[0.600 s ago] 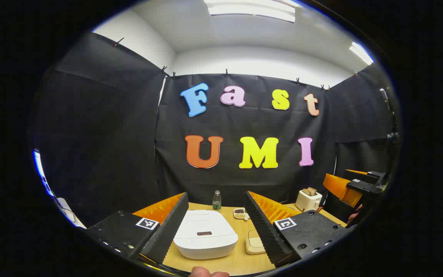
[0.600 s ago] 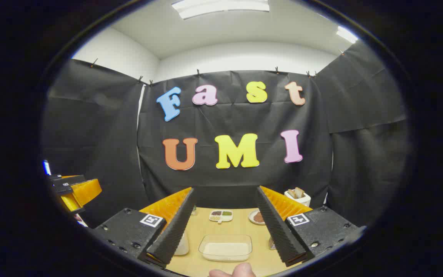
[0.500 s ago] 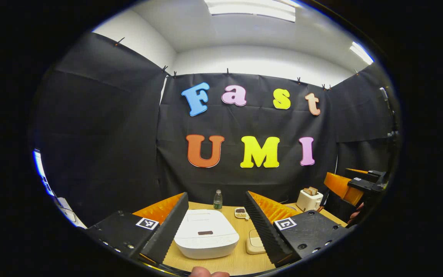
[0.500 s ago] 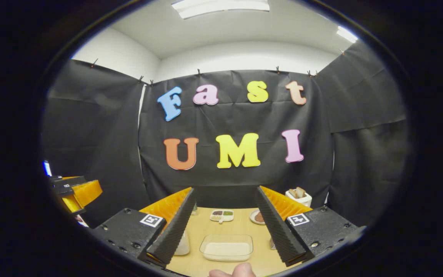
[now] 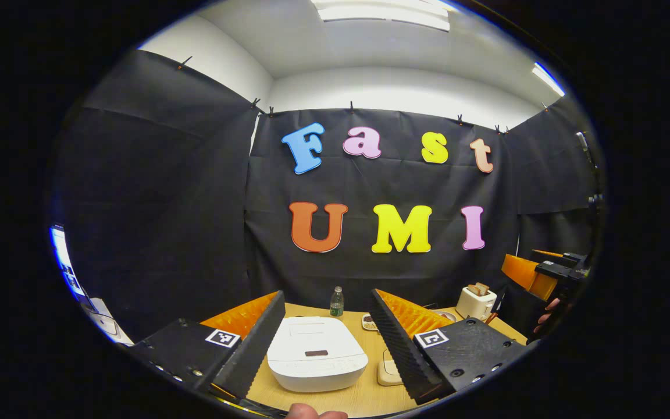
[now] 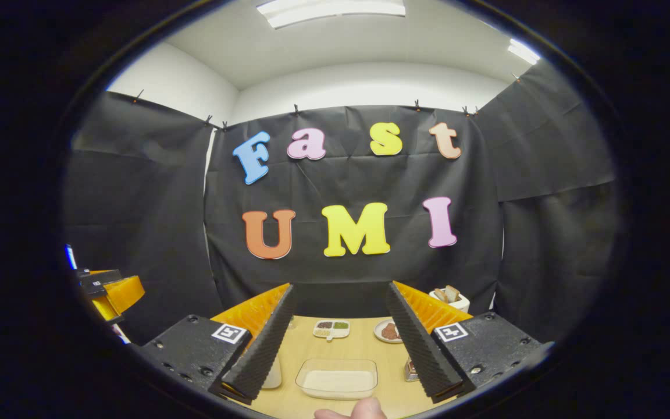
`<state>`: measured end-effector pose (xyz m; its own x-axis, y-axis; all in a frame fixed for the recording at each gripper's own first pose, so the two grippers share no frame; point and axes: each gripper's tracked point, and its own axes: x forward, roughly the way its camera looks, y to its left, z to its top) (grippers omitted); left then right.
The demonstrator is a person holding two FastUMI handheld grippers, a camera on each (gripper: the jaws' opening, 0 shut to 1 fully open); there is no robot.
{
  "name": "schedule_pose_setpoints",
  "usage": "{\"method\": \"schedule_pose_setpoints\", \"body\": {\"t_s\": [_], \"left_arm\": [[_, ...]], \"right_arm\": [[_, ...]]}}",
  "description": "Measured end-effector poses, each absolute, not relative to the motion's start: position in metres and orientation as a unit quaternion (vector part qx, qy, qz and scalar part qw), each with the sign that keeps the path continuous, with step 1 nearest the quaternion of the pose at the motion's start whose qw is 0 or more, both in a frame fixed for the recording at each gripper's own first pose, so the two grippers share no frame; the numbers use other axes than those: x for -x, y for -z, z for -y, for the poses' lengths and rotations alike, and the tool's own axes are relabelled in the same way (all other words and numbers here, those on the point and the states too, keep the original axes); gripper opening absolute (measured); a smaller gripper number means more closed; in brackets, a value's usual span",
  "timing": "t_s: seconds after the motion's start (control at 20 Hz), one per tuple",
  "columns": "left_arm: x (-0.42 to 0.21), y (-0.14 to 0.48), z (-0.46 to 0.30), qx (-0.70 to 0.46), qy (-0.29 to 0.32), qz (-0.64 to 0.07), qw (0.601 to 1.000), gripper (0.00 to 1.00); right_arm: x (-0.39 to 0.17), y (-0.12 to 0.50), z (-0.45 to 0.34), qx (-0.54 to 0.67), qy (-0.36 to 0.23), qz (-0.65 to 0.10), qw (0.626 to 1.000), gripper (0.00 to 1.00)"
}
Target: Close the left gripper, press the button to open the rice cooker; take a wooden spoon from the chopstick holder with the right hand, scoop a spoonful of rice and pour it into the rice cooker, then put the wooden spoon back into the chopstick holder.
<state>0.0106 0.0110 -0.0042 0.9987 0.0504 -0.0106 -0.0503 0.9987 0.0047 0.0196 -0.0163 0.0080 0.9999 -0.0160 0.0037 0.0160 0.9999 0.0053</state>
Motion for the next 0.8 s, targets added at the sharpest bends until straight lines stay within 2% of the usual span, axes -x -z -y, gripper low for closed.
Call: {"method": "schedule_pose_setpoints", "body": {"t_s": [0.05,0.1,0.15,0.2,0.75,0.8], "left_arm": [[-0.010,0.005,-0.012,-0.001,-0.027,-0.006,1.000,0.94],[-0.010,0.005,-0.012,-0.001,-0.028,-0.007,1.000,0.94],[-0.010,0.005,-0.013,-0.001,-0.030,-0.007,1.000,0.94],[-0.011,0.007,-0.013,0.000,-0.030,-0.009,0.999,0.94],[-0.021,0.013,-0.016,0.001,-0.045,-0.019,0.999,0.94],[-0.022,0.016,-0.016,0.001,-0.046,-0.023,0.999,0.94]], "right_arm": [[-0.019,-0.008,0.016,-0.003,0.008,0.004,1.000,0.96],[-0.021,-0.008,0.016,-0.003,0.008,0.003,1.000,1.00],[-0.023,-0.007,0.017,-0.003,0.008,0.003,1.000,0.96],[-0.025,-0.007,0.018,-0.003,0.008,0.002,1.000,1.00],[-0.038,0.000,0.024,-0.006,0.007,-0.010,1.000,1.00],[-0.041,0.001,0.025,-0.005,0.006,-0.010,1.000,0.96]]}}
